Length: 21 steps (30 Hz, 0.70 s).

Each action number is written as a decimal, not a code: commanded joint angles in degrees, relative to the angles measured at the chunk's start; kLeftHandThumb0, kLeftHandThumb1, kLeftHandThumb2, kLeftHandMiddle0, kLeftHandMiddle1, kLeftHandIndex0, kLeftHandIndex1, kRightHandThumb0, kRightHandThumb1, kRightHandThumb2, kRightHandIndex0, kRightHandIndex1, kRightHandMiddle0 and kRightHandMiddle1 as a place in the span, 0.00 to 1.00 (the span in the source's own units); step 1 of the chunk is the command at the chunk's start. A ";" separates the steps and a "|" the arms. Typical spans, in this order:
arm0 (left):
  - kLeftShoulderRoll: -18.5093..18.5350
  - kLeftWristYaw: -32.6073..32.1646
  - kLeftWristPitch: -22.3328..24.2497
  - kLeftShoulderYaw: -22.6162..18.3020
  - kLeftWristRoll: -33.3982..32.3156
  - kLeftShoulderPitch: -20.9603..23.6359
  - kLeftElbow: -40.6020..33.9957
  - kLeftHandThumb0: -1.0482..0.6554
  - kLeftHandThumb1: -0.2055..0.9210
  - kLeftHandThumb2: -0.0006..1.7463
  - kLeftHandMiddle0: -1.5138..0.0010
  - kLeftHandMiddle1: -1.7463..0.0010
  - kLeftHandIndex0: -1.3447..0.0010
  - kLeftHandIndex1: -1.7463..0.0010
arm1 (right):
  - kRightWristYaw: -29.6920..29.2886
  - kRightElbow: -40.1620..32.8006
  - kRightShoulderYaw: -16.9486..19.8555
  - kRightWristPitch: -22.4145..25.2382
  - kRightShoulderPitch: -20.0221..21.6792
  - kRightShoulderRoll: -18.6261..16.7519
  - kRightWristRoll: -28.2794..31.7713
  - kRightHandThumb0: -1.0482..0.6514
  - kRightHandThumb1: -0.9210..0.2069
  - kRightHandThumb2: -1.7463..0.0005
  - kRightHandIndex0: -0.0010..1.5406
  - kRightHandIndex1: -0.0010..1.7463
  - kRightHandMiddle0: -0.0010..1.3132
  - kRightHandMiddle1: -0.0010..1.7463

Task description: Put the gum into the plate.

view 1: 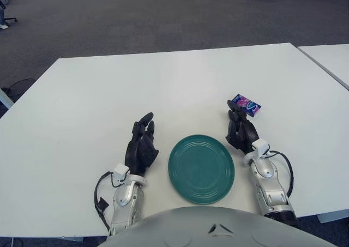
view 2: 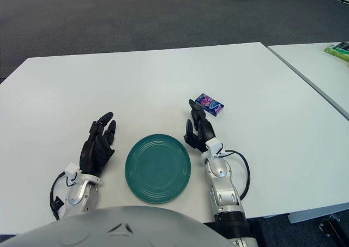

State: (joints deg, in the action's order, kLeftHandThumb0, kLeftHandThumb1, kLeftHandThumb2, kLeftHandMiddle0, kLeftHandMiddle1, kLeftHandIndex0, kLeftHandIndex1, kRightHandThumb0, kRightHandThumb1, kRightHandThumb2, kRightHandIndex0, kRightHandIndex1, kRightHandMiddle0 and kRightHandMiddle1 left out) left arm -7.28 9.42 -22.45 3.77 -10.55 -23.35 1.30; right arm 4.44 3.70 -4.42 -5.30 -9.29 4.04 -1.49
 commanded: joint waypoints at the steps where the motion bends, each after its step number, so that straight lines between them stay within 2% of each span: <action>1: -0.61 -0.45 -0.10 -0.09 -0.17 1.36 1.15 0.02 1.00 0.54 0.84 1.00 1.00 0.53 | 0.16 1.57 0.66 6.05 2.95 -0.18 0.61 0.28 0.00 0.47 0.07 0.01 0.00 0.19; 5: -0.50 -0.17 -0.54 -0.20 -0.31 2.19 2.31 0.02 1.00 0.54 0.84 1.00 1.00 0.54 | -0.27 -0.84 2.32 8.23 7.75 0.09 1.32 0.29 0.00 0.48 0.10 0.01 0.00 0.23; 9: -0.42 0.05 -1.03 -0.18 -0.74 2.91 3.31 0.02 1.00 0.54 0.83 1.00 1.00 0.53 | -0.43 -1.50 3.30 7.94 10.46 0.45 1.04 0.29 0.00 0.49 0.12 0.02 0.00 0.26; 13: -0.23 0.45 -1.40 -0.15 -1.32 3.65 4.26 0.01 1.00 0.54 0.82 0.99 0.99 0.52 | -1.47 -0.54 4.03 4.60 14.75 1.03 -0.44 0.28 0.00 0.51 0.15 0.02 0.00 0.30; 17: -0.14 0.67 -1.36 -0.19 -2.00 4.13 4.82 0.02 1.00 0.54 0.80 0.99 0.97 0.50 | -3.22 2.45 3.59 -1.04 19.01 3.04 -4.23 0.26 0.00 0.54 0.19 0.03 0.00 0.37; 21: -0.31 0.88 -1.09 -0.24 -3.24 4.43 5.06 0.03 1.00 0.53 0.79 0.98 0.96 0.49 | -7.32 6.82 2.50 -8.04 23.67 6.82 -11.56 0.22 0.00 0.58 0.23 0.03 0.00 0.44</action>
State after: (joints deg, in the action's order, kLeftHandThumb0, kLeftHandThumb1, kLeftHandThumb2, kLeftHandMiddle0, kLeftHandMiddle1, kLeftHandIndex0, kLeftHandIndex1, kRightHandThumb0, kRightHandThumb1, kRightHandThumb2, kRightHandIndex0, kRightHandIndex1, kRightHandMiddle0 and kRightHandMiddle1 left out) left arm -6.49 9.84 -24.39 3.72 -12.86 -19.53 5.10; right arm -0.46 7.86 -1.61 -8.82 10.71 8.36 -8.98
